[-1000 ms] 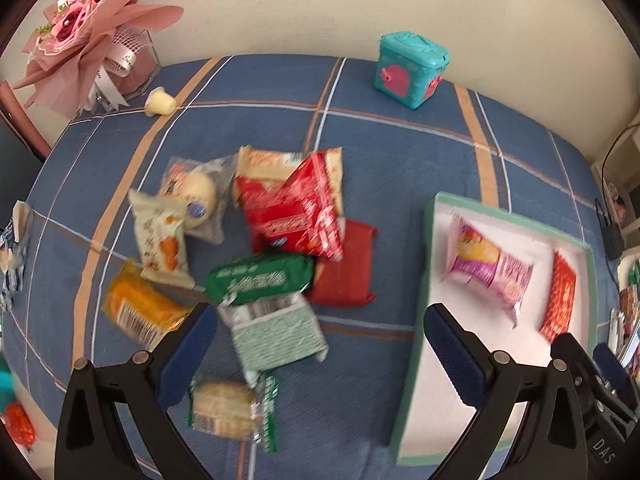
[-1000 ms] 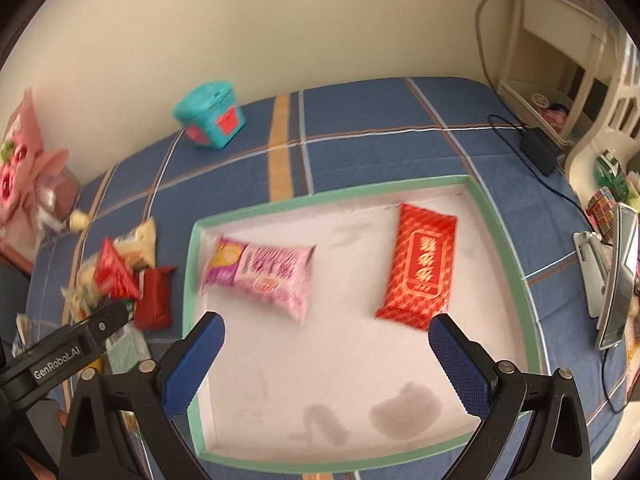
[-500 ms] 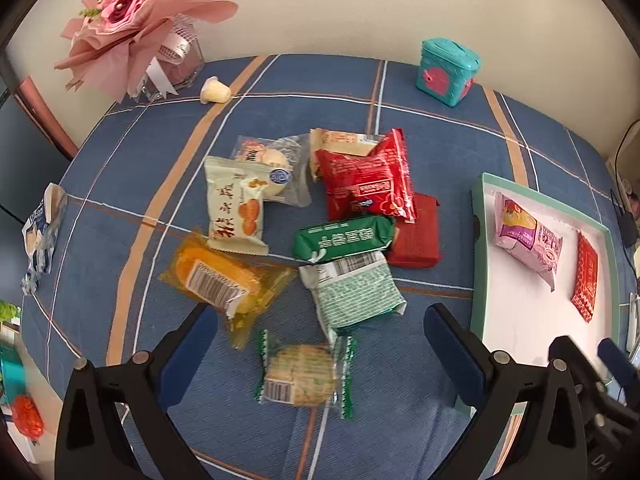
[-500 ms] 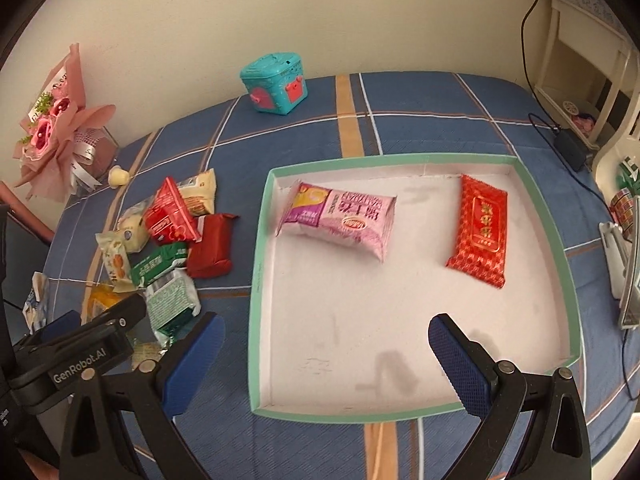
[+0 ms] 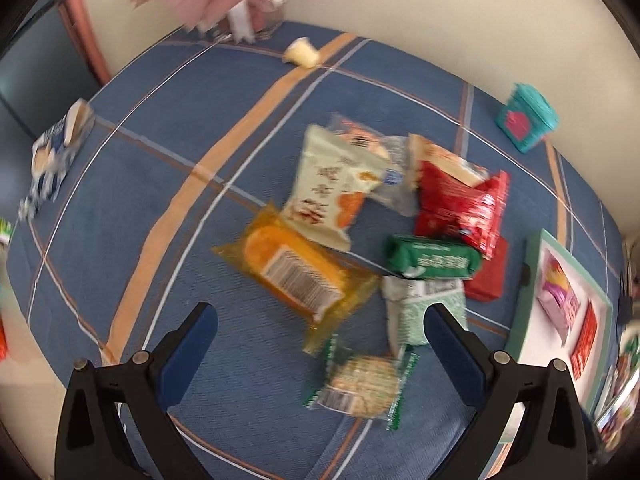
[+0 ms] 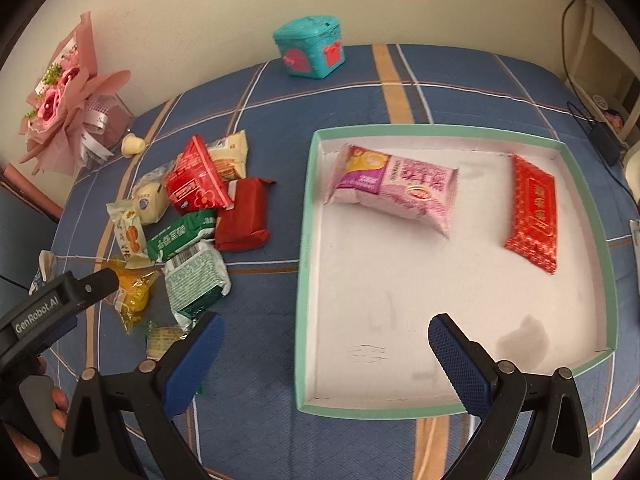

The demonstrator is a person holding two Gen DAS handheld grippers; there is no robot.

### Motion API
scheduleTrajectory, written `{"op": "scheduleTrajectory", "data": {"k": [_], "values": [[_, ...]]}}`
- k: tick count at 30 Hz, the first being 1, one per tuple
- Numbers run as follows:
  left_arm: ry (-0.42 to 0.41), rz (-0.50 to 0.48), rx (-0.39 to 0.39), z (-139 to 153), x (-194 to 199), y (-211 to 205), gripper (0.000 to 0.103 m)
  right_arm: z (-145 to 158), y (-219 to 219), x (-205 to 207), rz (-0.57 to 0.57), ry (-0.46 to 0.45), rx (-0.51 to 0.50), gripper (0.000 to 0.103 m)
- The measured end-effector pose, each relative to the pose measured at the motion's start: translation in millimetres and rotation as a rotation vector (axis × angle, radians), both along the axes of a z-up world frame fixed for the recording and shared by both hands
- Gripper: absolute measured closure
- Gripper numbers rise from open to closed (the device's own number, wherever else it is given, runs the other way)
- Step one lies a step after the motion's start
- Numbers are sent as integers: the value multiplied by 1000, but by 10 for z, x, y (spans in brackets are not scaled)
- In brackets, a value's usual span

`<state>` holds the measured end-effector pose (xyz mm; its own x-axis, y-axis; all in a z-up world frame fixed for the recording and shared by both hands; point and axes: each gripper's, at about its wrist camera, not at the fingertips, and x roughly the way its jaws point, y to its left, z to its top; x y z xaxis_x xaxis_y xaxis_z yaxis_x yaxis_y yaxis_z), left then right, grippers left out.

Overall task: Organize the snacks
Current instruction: 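Withdraw both tools from the tray back toward the snack pile, then grasp the yellow bread pack with the left tool while the right tool grasps the round biscuit pack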

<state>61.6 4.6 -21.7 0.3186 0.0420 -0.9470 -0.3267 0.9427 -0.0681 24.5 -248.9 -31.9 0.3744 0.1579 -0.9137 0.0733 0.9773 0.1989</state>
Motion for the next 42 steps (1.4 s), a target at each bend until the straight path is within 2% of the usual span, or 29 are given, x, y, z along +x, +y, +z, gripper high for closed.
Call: {"op": "scheduleTrajectory", "data": {"k": [9, 12, 15, 19, 23, 28, 36, 42], "values": [[76, 44, 43, -206, 20, 292, 0, -186, 498, 77, 101, 63, 39, 0], [78, 61, 38, -223, 18, 343, 0, -242, 638, 100, 118, 81, 46, 0], [81, 67, 38, -237, 18, 371, 0, -246, 777, 123, 140, 69, -23, 0], [75, 89, 43, -228, 5, 458, 0, -298, 923, 139, 165, 91, 37, 0], [77, 113, 30, -256, 12, 578, 0, -376, 1136, 156, 217, 108, -2, 0], [79, 146, 31, -298, 13, 727, 0, -491, 1358, 170, 252, 127, 6, 0], [78, 168, 27, -363, 20, 853, 0, -676, 1676, 174, 298, 131, -75, 0], [61, 180, 20, -332, -4, 848, 0, -681, 1632, 119, 268, 123, -102, 0]]}}
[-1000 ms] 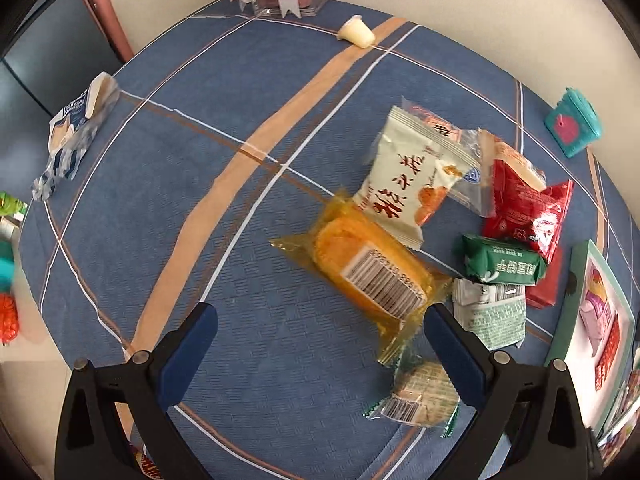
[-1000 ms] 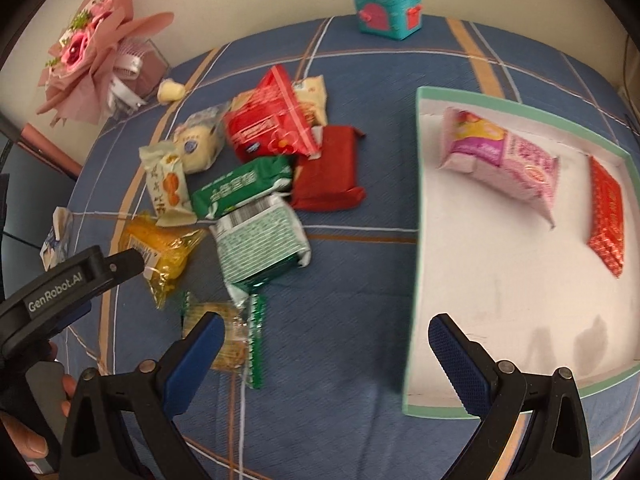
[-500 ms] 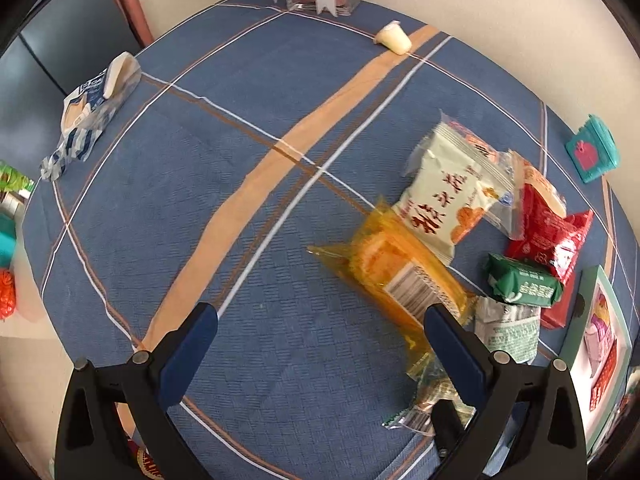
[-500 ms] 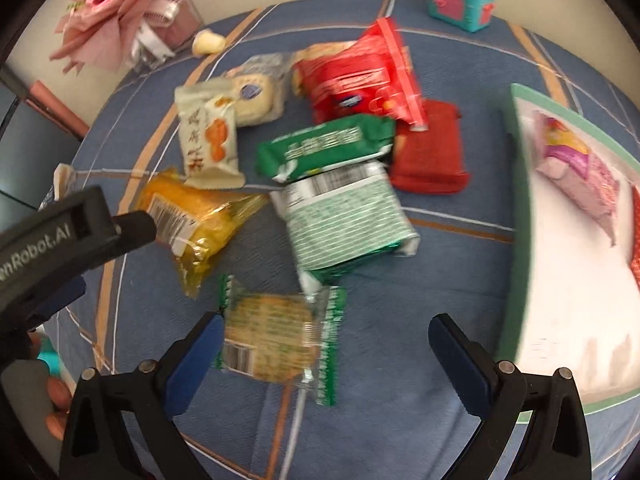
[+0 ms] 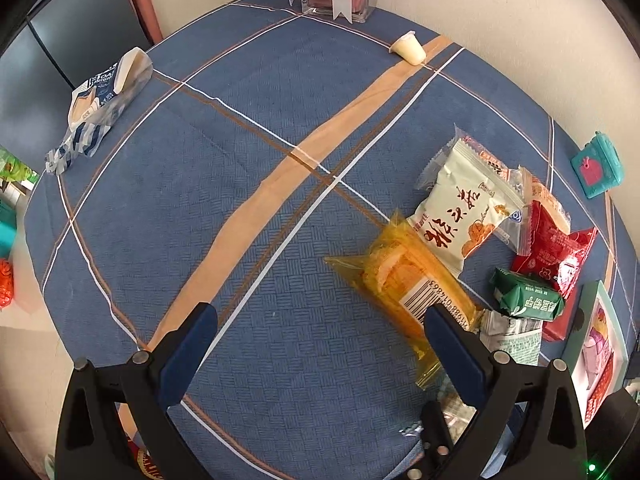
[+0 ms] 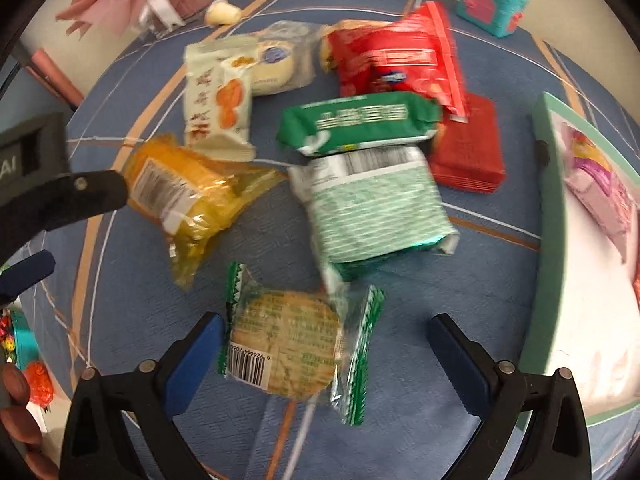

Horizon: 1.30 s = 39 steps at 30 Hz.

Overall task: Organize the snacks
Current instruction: 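Grasp the yellow bread pack with the left tool while the right tool grasps the round biscuit pack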

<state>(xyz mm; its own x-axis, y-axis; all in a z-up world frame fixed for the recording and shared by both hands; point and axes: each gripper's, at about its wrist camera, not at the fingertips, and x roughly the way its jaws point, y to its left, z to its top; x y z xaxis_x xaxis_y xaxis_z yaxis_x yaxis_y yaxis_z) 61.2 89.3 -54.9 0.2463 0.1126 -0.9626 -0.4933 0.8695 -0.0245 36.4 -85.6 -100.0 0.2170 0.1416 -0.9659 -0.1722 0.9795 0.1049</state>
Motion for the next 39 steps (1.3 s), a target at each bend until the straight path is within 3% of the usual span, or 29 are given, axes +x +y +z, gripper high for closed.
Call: {"op": "scheduleTrajectory", "data": {"k": [7, 19, 32, 39], "values": [[-21, 2, -43, -4, 25, -55, 0, 7, -136, 3, -4, -32, -62, 1], [-40, -20, -71, -124, 309, -244, 0, 110, -420, -107, 28, -15, -52, 1], [67, 28, -37, -273, 162, 16, 0, 56, -482, -108, 26, 17, -36, 1], [104, 51, -76, -414, 127, 76, 0, 41, -448, -188, 38, 27, -5, 11]]}}
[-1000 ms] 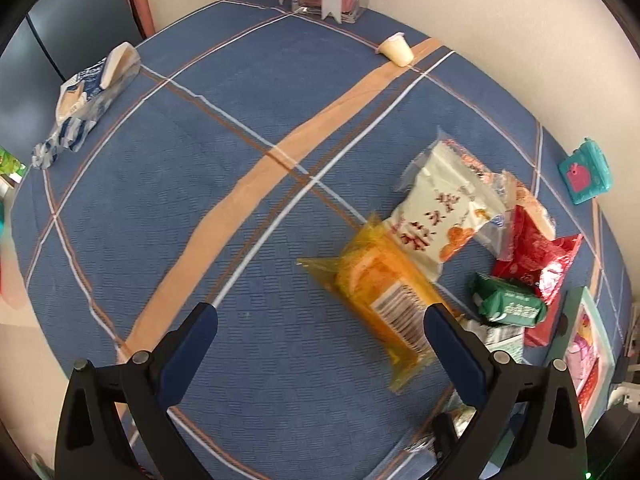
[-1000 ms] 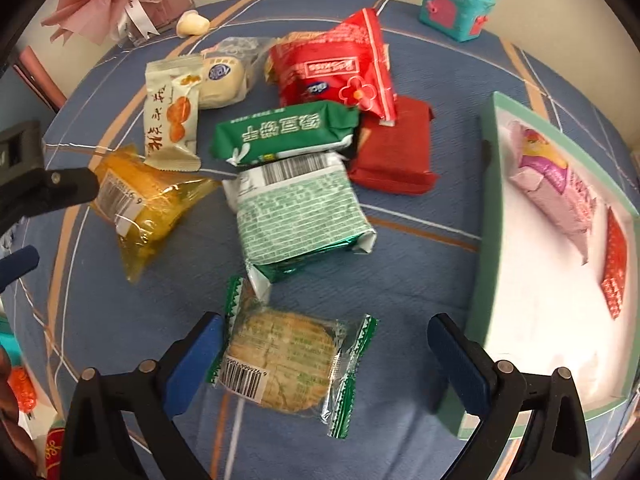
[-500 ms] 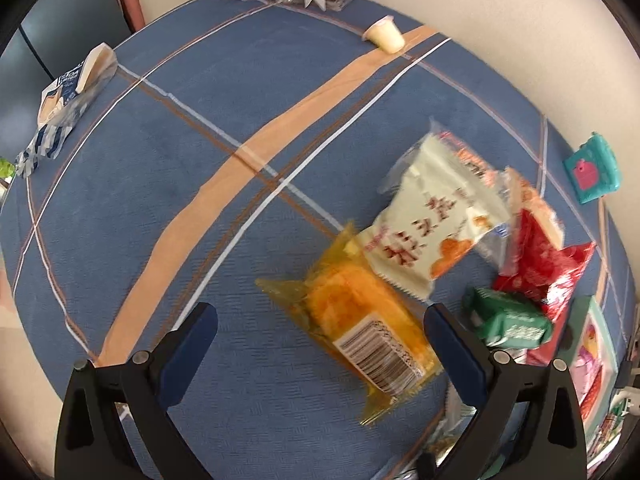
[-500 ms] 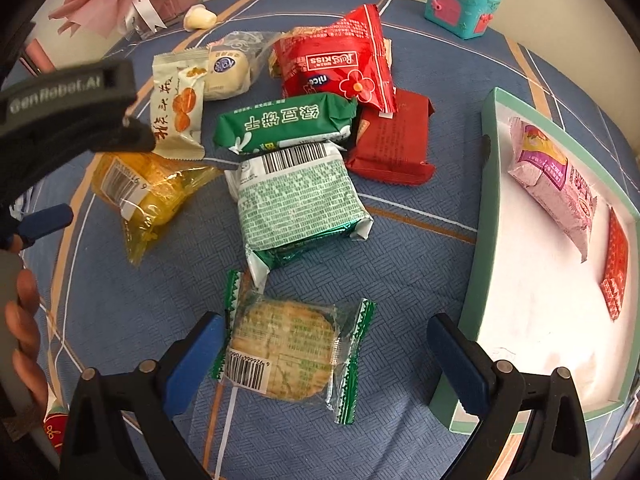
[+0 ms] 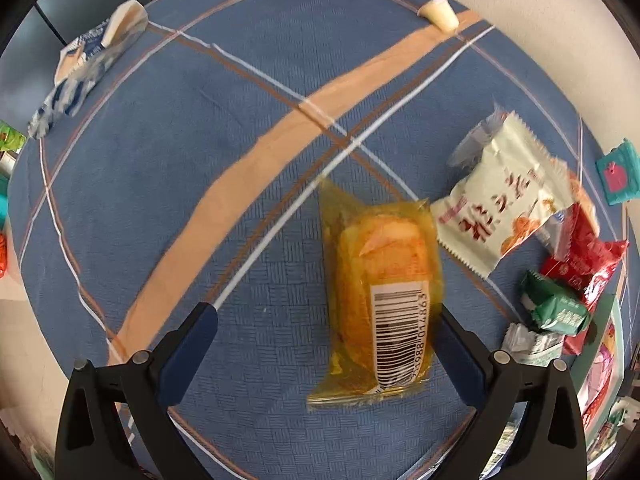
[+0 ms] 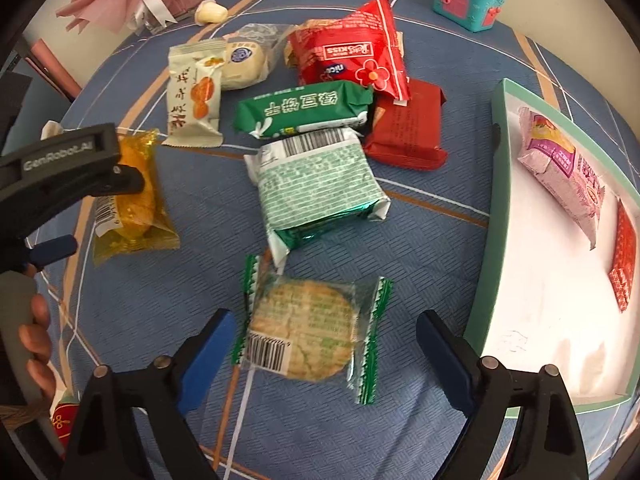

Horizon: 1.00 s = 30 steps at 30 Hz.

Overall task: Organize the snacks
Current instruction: 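Grasp the yellow bread pack with the left tool while the right tool grasps the round biscuit pack, then carry both packs into the white tray and open both tools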

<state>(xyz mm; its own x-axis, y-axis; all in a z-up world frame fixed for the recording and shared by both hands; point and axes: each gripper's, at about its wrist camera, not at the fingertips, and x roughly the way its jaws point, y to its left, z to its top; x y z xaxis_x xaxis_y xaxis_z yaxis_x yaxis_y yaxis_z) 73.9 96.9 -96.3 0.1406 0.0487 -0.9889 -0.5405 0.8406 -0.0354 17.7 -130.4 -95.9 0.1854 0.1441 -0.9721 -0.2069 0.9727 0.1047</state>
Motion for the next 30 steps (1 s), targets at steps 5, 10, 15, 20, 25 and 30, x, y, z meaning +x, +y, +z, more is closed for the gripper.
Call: {"op": "scheduleTrajectory", "data": {"k": [5, 10, 15, 20, 25, 30], "values": [[5, -36, 15, -60, 1, 1, 1, -108, -15, -4, -15, 30, 16, 13], [-18, -81, 52, 0, 109, -79, 15, -105, -18, -4, -15, 29, 30, 20], [-38, -85, 20, 31, 121, -113, 39, -19, -26, 1, -19, 15, 42, 34], [-51, -102, 27, 84, 153, -265, 54, -2, -37, 26, -17, 14, 51, 37], [-70, -114, 17, 194, 211, -411, 60, 28, -25, 54, -15, 6, 52, 42], [-108, -122, 18, 371, 223, -549, 61, 141, -3, 18, -16, -4, 58, 44]]}}
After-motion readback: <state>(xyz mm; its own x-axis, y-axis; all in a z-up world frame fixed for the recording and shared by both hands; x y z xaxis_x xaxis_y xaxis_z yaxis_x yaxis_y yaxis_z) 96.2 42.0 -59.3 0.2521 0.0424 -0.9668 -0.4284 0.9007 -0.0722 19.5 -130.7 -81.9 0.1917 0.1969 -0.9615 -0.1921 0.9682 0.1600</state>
